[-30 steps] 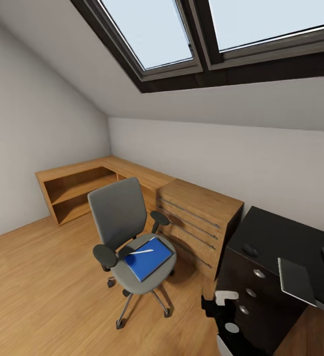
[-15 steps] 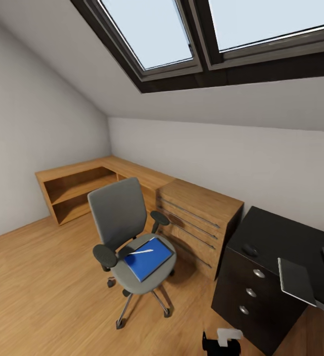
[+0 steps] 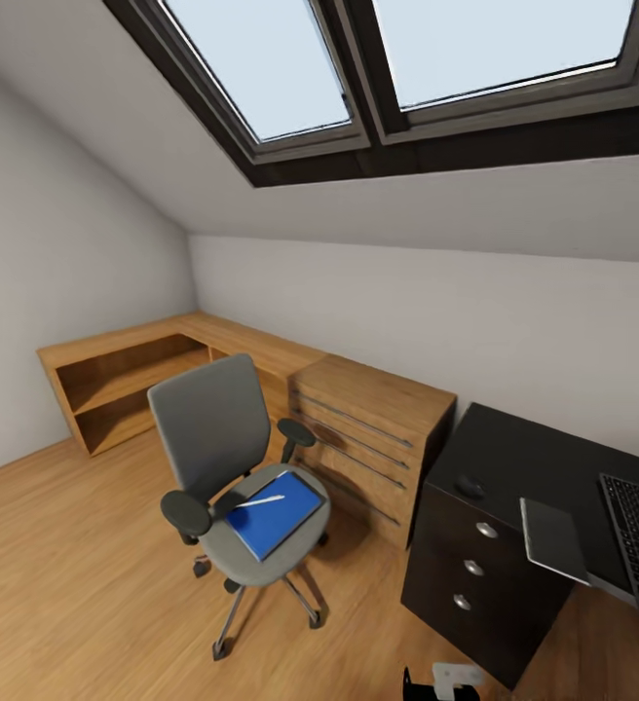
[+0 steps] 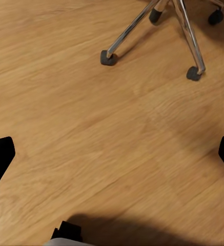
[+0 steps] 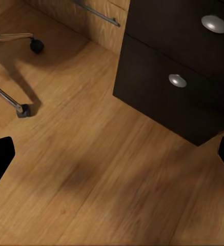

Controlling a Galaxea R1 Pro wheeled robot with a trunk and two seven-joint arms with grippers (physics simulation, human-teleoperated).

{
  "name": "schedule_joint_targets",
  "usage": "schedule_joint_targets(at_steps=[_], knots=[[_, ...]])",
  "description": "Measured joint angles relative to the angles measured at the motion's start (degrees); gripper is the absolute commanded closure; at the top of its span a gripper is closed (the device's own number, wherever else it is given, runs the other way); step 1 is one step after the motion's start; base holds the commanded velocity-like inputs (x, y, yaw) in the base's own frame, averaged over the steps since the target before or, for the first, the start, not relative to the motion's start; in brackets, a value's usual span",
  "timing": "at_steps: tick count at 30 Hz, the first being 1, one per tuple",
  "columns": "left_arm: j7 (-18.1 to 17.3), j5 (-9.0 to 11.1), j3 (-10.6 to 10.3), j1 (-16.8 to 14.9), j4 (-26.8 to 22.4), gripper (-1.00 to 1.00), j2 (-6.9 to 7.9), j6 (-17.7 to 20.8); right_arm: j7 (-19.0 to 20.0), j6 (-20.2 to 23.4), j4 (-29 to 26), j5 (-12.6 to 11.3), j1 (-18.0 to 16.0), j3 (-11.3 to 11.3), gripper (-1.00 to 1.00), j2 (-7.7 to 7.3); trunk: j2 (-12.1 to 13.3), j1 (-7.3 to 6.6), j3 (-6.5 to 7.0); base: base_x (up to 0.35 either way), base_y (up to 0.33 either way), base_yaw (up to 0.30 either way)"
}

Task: In the bedroom, organize the workspace by keeping the computer under the desk, ensuring the monitor is on the desk, placing the keyboard on the desk next to the monitor, placing the mouse on the desk next to the keyboard, moving the folder from the swivel chair onto the desk next to the mouse, stacking the notebook on top of the folder with the pen on top of the notebook, and positioning the swivel chair next to the desk.

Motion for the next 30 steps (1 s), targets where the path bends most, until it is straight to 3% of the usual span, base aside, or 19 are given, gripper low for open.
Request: schedule_joint_targets(at_steps=[17,30], knots=[[0.0,0.0,0.2,0.0,0.1,-1.0,-0.27,0.1,1.7,-0.3,0.0,0.0,0.1,0.0,-1.0,-0.45,0.0,0.0,0.18,0.0,0.0,-0.247],[0.0,-0.2,0.2,0.0,0.0,-1.0,-0.3,-0.2,2.7,-0.2,0.0,-0.1,0.0,-0.1,-1.0,-0.46,0.0,0.0,-0.65,0.0,0.0,-0.161]])
